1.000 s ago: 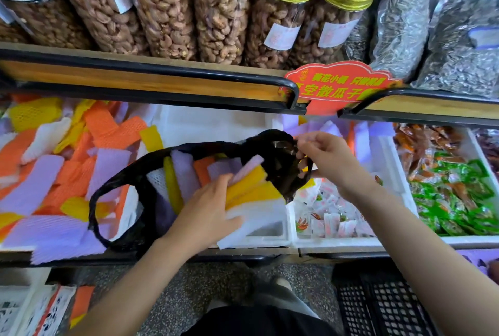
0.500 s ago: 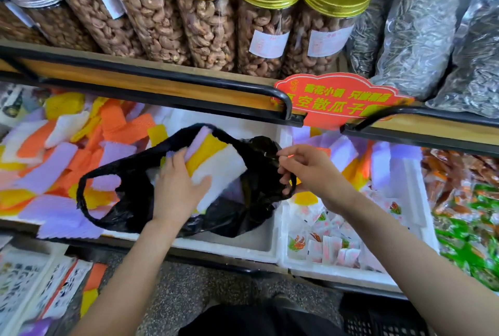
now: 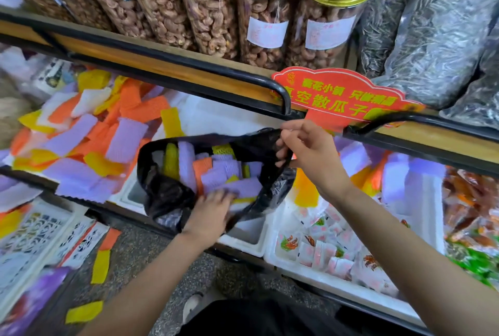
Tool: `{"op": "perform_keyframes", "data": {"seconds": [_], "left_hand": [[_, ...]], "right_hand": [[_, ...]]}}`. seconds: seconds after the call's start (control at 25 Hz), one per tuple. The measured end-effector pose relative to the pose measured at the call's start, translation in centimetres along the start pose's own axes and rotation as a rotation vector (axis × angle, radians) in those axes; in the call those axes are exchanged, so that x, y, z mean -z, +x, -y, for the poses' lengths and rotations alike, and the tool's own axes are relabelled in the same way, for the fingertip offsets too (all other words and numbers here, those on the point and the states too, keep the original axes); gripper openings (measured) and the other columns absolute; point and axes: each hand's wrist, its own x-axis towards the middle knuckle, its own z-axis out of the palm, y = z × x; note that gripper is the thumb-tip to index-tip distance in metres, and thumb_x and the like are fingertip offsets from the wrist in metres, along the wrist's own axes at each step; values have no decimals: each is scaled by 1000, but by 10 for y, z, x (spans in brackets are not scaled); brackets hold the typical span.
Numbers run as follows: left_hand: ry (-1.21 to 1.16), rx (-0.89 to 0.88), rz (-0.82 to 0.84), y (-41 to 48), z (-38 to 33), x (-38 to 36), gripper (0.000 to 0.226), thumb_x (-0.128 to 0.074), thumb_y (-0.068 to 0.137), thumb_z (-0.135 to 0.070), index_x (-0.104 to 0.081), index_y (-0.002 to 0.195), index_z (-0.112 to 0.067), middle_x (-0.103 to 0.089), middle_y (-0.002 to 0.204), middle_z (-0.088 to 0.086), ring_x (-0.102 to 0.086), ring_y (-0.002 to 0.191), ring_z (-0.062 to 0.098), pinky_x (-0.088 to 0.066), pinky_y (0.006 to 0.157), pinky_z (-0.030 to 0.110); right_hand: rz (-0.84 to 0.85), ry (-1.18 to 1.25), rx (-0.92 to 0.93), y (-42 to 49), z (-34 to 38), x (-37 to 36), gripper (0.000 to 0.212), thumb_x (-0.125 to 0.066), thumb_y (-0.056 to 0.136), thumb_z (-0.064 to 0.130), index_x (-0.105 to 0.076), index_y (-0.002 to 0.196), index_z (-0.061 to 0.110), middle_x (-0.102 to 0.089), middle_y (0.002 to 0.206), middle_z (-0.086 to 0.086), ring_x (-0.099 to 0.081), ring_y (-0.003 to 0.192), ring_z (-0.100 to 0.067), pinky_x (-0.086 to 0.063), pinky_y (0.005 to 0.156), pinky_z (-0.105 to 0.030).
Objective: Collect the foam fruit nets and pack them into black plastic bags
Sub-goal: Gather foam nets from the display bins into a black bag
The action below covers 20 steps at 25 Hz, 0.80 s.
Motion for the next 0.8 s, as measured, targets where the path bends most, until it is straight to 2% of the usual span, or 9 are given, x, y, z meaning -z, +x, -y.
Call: {"op": "perform_keyframes", "data": {"seconds": [0.08, 0.12, 0.2, 0.28, 0.4, 0.48, 0.56, 0.68, 0.8], "left_hand": [[3, 75, -185, 6, 1, 0, 56, -78, 71, -17, -56, 123, -18, -57, 100, 13, -58, 90, 37, -48, 73, 41], [-102, 69, -197, 8, 0, -1, 48, -71, 81, -23, -54, 126, -18, -57, 103, 14, -58, 94, 38, -48, 77, 42], [-311, 63, -50, 3, -12, -1, 54, -37, 95, -51, -44, 135, -16, -55, 123, 11, -52, 115, 31, -41, 95, 38], [-243, -18, 25, -12, -25, -13, 77, -14, 87, -71, -43, 134, -16, -54, 129, 5, -48, 121, 23, -36, 101, 34], [29, -153, 38, -32, -29, -37, 52, -38, 86, -50, -59, 119, -15, -65, 113, 4, -62, 101, 22, -51, 87, 33], [131, -92, -60, -27, -27, -44, 35, -67, 75, -32, -68, 105, -13, -71, 96, 5, -68, 81, 23, -55, 70, 31], [104, 3, -138, -22, -32, -34, 51, -89, 52, -18, -67, 98, -12, -69, 85, 6, -67, 70, 26, -54, 61, 30], [39, 147, -299, -21, -61, -10, 60, -81, 55, -17, -53, 108, -12, -59, 93, 11, -58, 80, 33, -46, 70, 38], [-139, -64, -554, -26, -111, 3, 31, -55, 77, -21, -47, 106, -13, -46, 101, 5, -46, 88, 27, -34, 74, 36]], "right_hand": [[13, 14, 42, 0, 0, 4, 11, -48, 96, 4, -55, 95, 13, -61, 78, -4, -58, 56, -7, -56, 58, -27], [21, -5, 53, 1, -1, 7, 12, -48, 96, 4, -55, 95, 14, -62, 80, -4, -58, 57, -7, -55, 58, -25], [39, -55, 50, 3, -6, 13, 13, -46, 97, 2, -54, 97, 13, -63, 83, -5, -58, 56, -6, -52, 57, -21], [44, -40, 12, 4, -13, 19, 10, -45, 97, 2, -53, 101, 8, -63, 84, -5, -57, 54, -4, -51, 55, -19], [66, 8, -13, 2, -22, 26, 10, -46, 96, 1, -53, 103, 4, -64, 82, -4, -58, 55, -5, -52, 56, -19], [111, 32, 0, -1, -27, 30, 10, -45, 96, 1, -52, 102, 5, -64, 83, -4, -59, 57, -6, -53, 58, -20], [164, 20, 14, -3, -34, 36, 10, -45, 97, 3, -51, 105, 6, -64, 86, -4, -61, 62, -7, -54, 61, -22], [228, -142, 46, -11, -64, 57, 16, -45, 99, 16, -49, 113, 14, -63, 101, -5, -64, 87, -16, -54, 76, -29], [161, -325, -23, -23, -115, 97, 19, -48, 97, 19, -47, 116, 18, -58, 112, -1, -58, 98, -16, -48, 79, -15]]}}
